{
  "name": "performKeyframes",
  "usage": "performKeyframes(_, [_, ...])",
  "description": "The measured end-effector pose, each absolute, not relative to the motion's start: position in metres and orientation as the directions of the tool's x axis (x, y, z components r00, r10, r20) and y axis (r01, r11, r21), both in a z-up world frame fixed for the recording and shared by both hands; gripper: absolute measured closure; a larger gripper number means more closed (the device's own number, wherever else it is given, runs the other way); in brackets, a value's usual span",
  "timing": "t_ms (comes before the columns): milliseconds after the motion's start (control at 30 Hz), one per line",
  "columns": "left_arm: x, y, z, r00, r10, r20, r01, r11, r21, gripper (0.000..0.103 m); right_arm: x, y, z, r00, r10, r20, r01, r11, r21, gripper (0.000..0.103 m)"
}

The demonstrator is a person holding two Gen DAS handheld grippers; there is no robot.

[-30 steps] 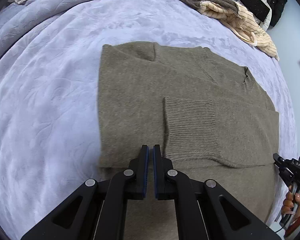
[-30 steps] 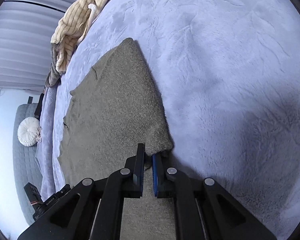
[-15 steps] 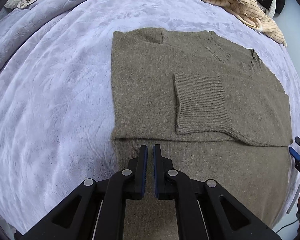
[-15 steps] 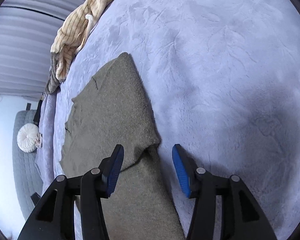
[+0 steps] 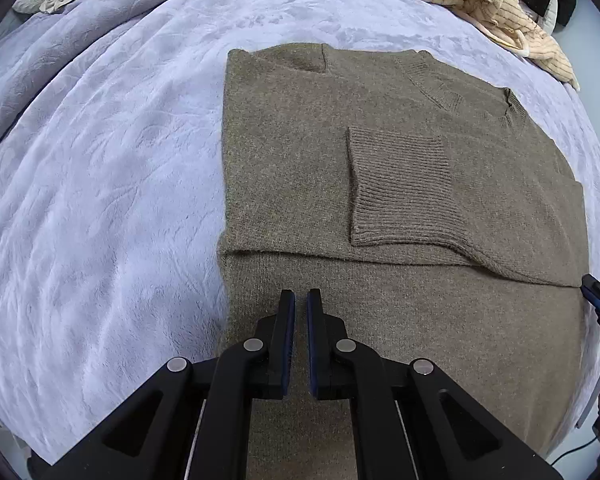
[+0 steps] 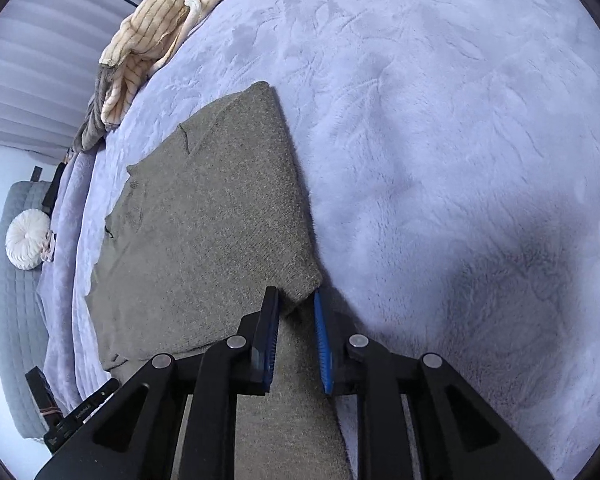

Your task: Fold small clothes

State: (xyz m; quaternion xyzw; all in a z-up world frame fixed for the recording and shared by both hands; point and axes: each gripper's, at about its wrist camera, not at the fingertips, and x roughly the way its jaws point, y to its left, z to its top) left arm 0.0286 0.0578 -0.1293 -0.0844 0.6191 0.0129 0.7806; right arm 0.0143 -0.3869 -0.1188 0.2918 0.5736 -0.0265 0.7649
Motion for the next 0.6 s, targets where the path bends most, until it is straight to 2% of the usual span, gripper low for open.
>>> performKeyframes(67, [0.025, 0.057, -0.13, 0.231, -0.078, -0.97, -0.123, 0.986, -0.109, 0.095, 0.011, -0.381, -0.112, 0.335, 0.276, -0.901, 0.355, 0.849, 0.392, 0.083])
performKeyframes(100, [0.024, 0.057, -0.131, 0.228, -0.078, -0.971, -0.127, 0.986, -0.109, 0.063, 0.009, -0.379, -0.11, 0.336, 0.267, -0.903, 0.345, 0.857, 0.382, 0.083])
performKeyframes(133, [0.023, 0.057, -0.132, 0.223, -0.079, -0.972, -0.137, 0.984, -0.111, 0.0, 0.006, -0.376, -0.106, 0.337, 0.255, -0.906, 0.335, 0.867, 0.369, 0.082])
performKeyframes(167, [0.023, 0.057, -0.131, 0.235, -0.07, -0.97, -0.149, 0.983, -0.107, 0.004, 0.004, -0.373, -0.102, 0.34, 0.246, -0.908, 0.329, 0.873, 0.36, 0.08])
performKeyframes(200, [0.021, 0.053, -0.134, 0.246, -0.065, -0.967, -0.147, 0.984, -0.103, 0.001, 0.001, -0.371, -0.1, 0.342, 0.24, -0.909, 0.324, 0.878, 0.354, 0.078])
performKeyframes(333, [0.025, 0.047, -0.14, 0.264, -0.04, -0.964, -0.121, 0.99, -0.074, 0.001, -0.005, -0.357, -0.09, 0.353, 0.237, -0.905, 0.294, 0.89, 0.348, 0.069])
performKeyframes(600, [0.039, 0.05, -0.14, 0.269, -0.018, -0.963, -0.128, 0.99, -0.054, 0.001, -0.006, -0.329, -0.081, 0.343, 0.251, -0.905, 0.223, 0.914, 0.338, 0.063])
